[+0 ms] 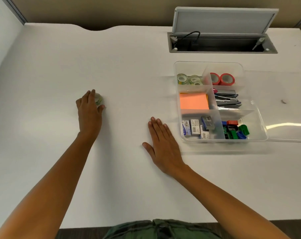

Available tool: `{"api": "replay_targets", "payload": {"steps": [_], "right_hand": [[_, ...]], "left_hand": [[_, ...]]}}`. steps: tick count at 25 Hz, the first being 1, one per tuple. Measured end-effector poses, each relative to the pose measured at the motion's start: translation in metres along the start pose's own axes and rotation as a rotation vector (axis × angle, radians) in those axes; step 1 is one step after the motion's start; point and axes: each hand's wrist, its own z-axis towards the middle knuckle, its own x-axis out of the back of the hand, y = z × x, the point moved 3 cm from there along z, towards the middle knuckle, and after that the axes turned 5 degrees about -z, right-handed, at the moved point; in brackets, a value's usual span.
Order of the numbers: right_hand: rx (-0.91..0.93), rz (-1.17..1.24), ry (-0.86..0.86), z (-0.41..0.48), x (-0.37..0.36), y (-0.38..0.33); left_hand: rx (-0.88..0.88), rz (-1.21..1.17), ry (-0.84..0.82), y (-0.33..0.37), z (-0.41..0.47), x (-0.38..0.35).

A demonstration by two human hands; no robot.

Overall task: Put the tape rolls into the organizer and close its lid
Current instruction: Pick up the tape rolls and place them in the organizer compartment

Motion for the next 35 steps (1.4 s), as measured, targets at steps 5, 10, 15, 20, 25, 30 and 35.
{"api": "replay_targets", "payload": {"steps": [5,10,15,20,25,30,35], "right_hand": [[-0.003,0.001,0.016,-0.001,0.0,0.0],[-0.01,0.054,0.036,-0.001,0.003,-0.001],[-0.014,0.205,0.116,-0.016,0.014,-0.006],[0.064,0.13,0.309,-0.054,0.028,0.013],[0.081,0.037,0.321,-0.093,0.034,0.063],[0.189,0.007,0.097,-0.111,0.04,0.108],[0.27,-0.039,-0.108,-0.11,0.037,0.128]], "left_hand": [[-0.063,0.058,0.022,-0.006,0.002,0.002],[-0.03,-0.057,-0.043,-0.006,-0.009,0.006],[-0.109,-0.195,-0.068,0.022,-0.037,0.013],[-0.214,-0.261,-0.105,0.064,-0.057,0.011],[-0.322,-0.316,-0.165,0.12,-0.06,-0.005],[-0.423,-0.313,-0.194,0.185,-0.05,-0.033],[-0.431,-0.242,-0.24,0.235,-0.019,-0.068]]}}
